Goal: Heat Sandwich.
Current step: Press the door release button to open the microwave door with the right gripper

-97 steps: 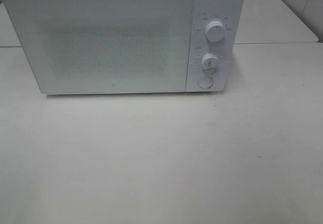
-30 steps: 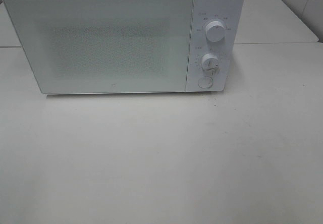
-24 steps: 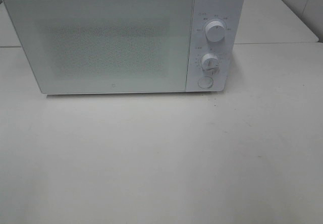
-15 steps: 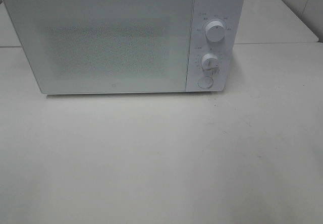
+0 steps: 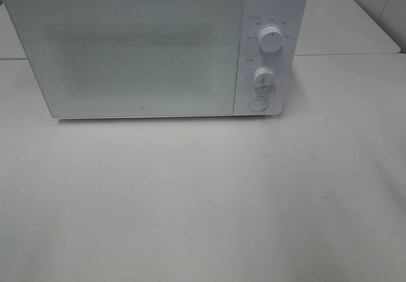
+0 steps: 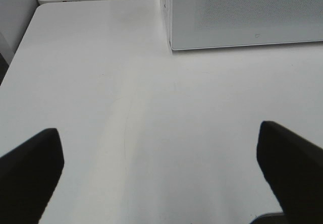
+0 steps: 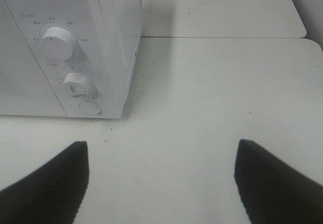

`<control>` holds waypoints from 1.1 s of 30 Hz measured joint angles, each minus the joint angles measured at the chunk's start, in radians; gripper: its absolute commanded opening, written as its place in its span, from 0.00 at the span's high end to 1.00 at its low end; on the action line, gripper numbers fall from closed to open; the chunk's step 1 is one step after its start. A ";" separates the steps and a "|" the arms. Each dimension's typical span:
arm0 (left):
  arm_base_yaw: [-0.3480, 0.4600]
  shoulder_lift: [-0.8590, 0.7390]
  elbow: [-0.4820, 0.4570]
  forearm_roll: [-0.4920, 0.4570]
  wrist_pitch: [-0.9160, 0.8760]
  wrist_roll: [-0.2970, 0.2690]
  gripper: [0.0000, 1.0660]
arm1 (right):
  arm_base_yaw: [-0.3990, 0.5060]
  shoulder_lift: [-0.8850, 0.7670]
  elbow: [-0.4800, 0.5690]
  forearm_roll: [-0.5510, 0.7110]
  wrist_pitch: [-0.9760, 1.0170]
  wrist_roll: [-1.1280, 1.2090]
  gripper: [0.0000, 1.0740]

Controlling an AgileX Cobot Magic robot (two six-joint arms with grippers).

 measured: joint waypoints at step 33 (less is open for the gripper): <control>0.000 0.000 0.000 0.000 0.000 0.000 0.06 | 0.137 0.637 0.226 0.188 -1.209 -0.094 0.29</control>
